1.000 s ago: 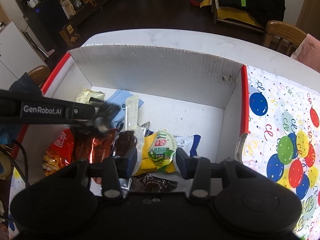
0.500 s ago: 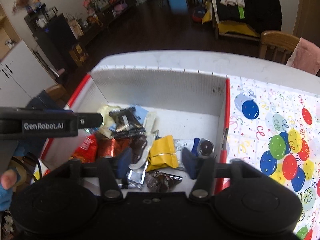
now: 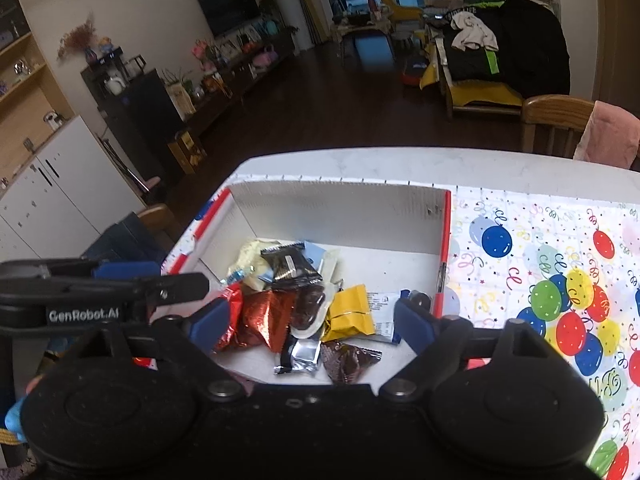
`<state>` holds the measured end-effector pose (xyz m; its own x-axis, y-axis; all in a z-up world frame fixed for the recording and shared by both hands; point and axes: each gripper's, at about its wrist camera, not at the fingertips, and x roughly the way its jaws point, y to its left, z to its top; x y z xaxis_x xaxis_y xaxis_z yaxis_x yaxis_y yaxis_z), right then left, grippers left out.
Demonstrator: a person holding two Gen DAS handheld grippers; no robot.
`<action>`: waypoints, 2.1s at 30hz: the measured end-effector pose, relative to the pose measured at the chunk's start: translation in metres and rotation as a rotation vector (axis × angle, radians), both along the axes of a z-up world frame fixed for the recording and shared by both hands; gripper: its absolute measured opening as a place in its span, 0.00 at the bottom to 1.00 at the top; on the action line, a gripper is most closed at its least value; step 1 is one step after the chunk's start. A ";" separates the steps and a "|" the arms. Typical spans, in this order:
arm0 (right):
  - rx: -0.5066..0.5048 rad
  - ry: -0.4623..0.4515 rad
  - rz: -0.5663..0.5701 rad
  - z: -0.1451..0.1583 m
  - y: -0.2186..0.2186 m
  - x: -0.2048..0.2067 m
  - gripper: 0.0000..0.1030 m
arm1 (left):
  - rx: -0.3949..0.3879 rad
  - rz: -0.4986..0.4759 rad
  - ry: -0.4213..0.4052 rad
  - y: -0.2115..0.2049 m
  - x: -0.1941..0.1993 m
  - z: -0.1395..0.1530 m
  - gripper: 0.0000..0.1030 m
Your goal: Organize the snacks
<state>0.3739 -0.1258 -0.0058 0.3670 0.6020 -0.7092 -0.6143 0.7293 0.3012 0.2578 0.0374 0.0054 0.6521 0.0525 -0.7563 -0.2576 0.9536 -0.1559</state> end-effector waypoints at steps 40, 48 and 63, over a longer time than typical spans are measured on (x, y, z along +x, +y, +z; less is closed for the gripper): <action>0.174 -0.105 -0.046 0.022 -0.049 -0.062 1.00 | 0.063 0.014 -0.165 -0.029 -0.087 0.026 0.98; 0.121 -0.174 -0.041 0.030 -0.043 -0.072 1.00 | 0.065 0.023 -0.181 -0.029 -0.094 0.029 0.98; 0.080 -0.185 -0.065 0.021 -0.047 -0.077 1.00 | 0.065 0.041 -0.167 -0.028 -0.093 0.027 0.98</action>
